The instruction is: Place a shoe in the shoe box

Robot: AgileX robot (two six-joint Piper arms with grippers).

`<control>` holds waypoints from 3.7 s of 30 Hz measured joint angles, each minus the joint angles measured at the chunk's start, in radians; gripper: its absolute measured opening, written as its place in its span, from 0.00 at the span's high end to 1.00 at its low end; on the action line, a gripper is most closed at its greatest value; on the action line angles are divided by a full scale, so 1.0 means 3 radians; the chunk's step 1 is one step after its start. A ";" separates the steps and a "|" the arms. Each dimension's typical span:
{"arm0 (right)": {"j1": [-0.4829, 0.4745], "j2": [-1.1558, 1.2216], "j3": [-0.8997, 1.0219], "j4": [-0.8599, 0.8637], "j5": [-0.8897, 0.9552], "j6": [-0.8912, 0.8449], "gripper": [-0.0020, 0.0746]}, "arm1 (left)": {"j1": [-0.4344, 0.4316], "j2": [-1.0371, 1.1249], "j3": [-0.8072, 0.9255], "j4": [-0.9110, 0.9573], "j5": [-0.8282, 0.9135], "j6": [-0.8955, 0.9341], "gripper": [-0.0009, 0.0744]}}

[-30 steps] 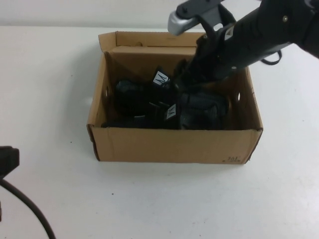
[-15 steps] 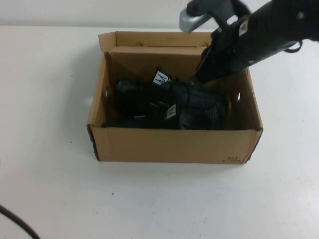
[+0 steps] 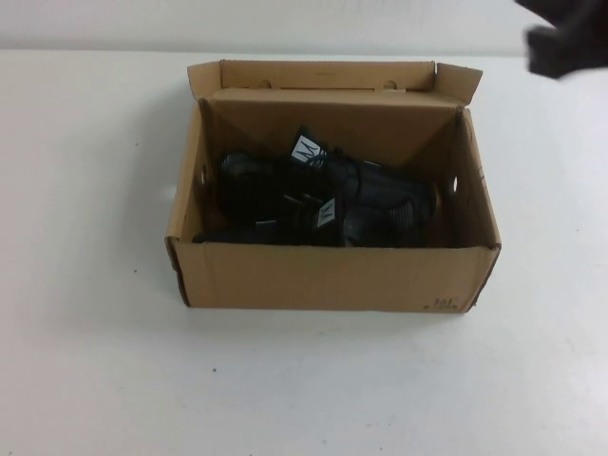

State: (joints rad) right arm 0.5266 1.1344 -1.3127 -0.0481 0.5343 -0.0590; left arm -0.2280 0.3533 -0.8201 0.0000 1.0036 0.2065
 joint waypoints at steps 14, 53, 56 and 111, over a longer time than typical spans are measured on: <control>0.0000 -0.1627 0.1979 0.0097 -0.1079 0.0001 0.99 | 0.0000 -0.0598 0.0338 -0.0610 -0.0100 -0.0030 0.99; 0.0000 -0.2212 0.2558 0.0220 -0.1337 0.0001 0.99 | 0.0000 -0.0598 0.0392 -0.0801 -0.0246 0.0460 0.99; 0.0000 -0.2212 0.2558 0.0226 -0.1337 0.0001 0.99 | 0.0000 -0.0598 0.0392 -0.0801 -0.0246 0.0460 0.99; 0.0000 -0.2212 0.2558 0.0226 -0.1342 0.0001 0.99 | 0.0298 -0.1218 0.2821 0.0071 -0.2064 -0.0843 0.99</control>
State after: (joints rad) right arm 0.5266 0.4708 -0.5453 0.0197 0.1317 -0.0585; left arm -0.1385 -0.0119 0.0261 0.0214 0.3843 -0.0464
